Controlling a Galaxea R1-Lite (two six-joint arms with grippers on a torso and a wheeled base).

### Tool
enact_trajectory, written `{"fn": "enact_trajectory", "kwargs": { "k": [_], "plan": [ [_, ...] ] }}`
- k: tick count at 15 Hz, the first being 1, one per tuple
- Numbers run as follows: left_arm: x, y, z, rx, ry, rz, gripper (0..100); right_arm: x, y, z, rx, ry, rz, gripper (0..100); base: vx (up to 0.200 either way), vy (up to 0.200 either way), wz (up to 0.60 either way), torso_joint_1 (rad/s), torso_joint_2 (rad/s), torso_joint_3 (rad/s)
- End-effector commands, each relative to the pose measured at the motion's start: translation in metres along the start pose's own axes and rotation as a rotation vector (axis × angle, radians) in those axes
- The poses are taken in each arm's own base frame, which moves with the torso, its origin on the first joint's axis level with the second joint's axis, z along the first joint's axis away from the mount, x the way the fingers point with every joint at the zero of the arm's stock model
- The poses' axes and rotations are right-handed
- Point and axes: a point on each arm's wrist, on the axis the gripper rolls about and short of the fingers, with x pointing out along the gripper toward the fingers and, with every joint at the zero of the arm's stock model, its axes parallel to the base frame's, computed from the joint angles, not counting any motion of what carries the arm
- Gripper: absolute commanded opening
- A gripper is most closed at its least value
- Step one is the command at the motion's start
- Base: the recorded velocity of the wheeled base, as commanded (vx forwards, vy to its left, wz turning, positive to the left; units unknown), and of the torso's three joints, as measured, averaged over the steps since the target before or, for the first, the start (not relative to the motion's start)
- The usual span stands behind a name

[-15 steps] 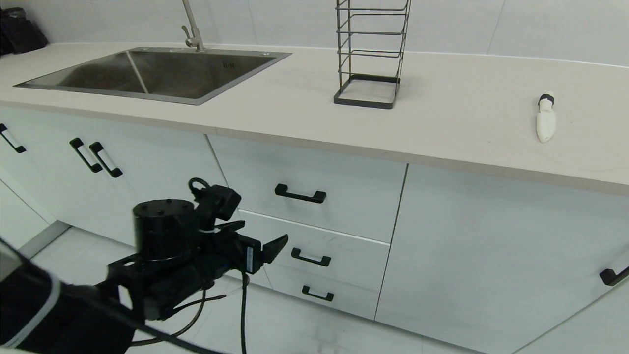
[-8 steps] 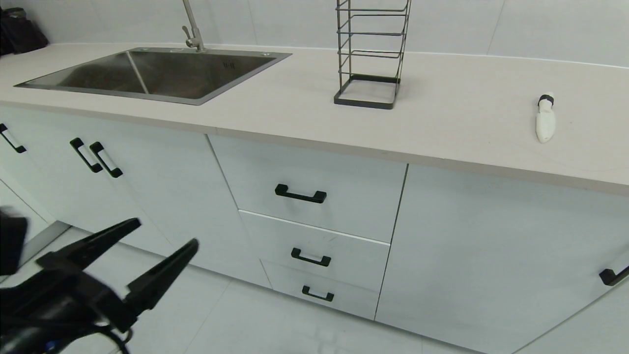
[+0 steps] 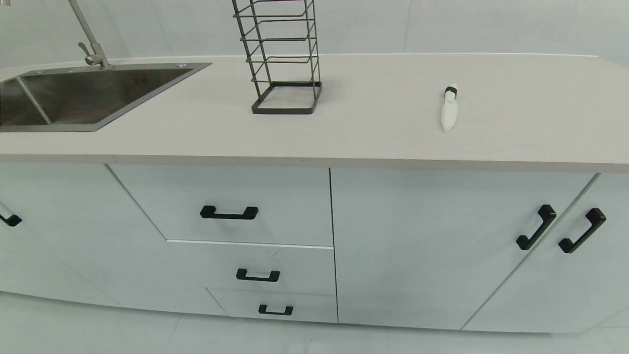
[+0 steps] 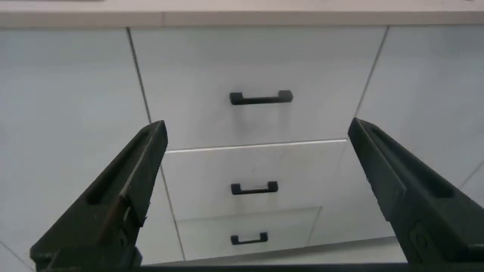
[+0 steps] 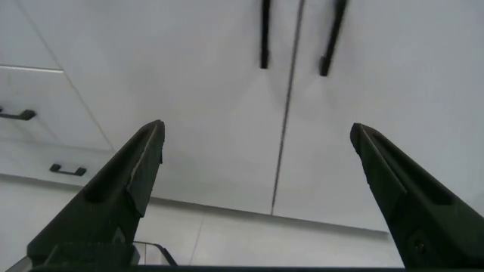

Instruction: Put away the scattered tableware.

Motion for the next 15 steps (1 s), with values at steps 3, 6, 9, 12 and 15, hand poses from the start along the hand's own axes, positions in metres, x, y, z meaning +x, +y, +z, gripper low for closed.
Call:
{"fn": "enact_trajectory", "kwargs": {
  "k": [3, 6, 9, 12, 15],
  "plan": [
    [-0.0236, -0.0027, -0.0498, -0.014, 0.162, 0.126, 100, 0.0000, 0.0000, 0.0003, 0.001, -0.003, 0.001, 100, 0.000, 0.000, 0.00, 0.000, 0.00, 0.000],
    [-0.0236, -0.0013, -0.0513, 0.024, 0.166, 0.177, 100, 0.0000, 0.0000, 0.0003, 0.001, -0.003, 0.001, 100, 0.000, 0.000, 0.00, 0.000, 0.00, 0.000],
    [-0.0231, -0.0013, -0.0517, 0.037, 0.160, 0.174, 100, 0.0000, 0.0000, 0.0003, 0.001, -0.003, 0.001, 100, 0.000, 0.000, 0.00, 0.000, 0.00, 0.000],
    [-0.0217, -0.0004, -0.0518, -0.047, 0.113, 0.203, 100, 0.0000, 0.0000, 0.0003, 0.003, -0.003, 0.001, 100, 0.000, 0.000, 0.00, 0.000, 0.00, 0.000],
    [-0.0214, -0.0003, -0.0516, -0.050, 0.102, 0.206, 100, 0.0000, 0.0000, 0.0003, 0.001, -0.003, 0.001, 100, 0.000, 0.000, -0.20, 0.002, 0.00, 0.001]
  ]
}}
